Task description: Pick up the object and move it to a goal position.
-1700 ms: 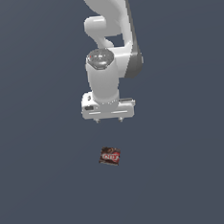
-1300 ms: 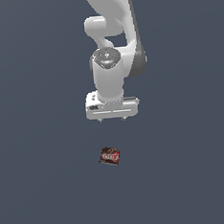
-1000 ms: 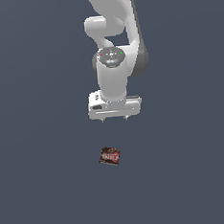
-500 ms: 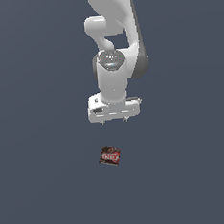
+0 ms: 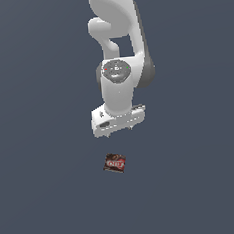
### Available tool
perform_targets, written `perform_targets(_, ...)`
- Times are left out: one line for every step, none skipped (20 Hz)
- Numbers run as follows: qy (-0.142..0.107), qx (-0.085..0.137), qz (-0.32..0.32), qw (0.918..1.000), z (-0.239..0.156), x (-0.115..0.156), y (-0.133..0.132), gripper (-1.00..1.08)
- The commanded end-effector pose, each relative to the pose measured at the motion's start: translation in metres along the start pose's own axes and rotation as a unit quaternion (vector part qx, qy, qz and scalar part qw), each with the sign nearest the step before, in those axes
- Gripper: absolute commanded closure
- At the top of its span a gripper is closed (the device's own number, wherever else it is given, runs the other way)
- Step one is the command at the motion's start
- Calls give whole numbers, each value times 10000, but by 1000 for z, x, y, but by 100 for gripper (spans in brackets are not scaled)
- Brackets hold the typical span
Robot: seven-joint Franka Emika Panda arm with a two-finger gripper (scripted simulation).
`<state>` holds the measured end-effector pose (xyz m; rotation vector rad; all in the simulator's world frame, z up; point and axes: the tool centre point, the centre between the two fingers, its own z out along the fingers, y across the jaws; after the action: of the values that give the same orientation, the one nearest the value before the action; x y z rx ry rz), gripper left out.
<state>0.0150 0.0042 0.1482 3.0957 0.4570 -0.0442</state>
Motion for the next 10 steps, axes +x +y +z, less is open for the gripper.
perform_targets(1,-8,-331,9995,5,5,3,-92)
perform_targets(2,-11,-468,9989,6,8,4,-92)
perform_targets(2,-14,-604,9982,8,10,5,-92)
perform_targets(3,-16,-739,9973,10,12,6,-92)
perform_targets(5,-18,-875,9962,12,14,8,-92)
perform_targets(6,-20,-1010,9949,14,16,9,-92)
perform_targets(7,-22,-1144,9934,16,18,10,-92)
perform_targets(9,-23,-1278,9918,18,21,11,-92)
perform_targets(11,-25,-1411,9900,20,23,13,-92)
perform_targets(12,-26,-1544,9880,22,25,14,-92)
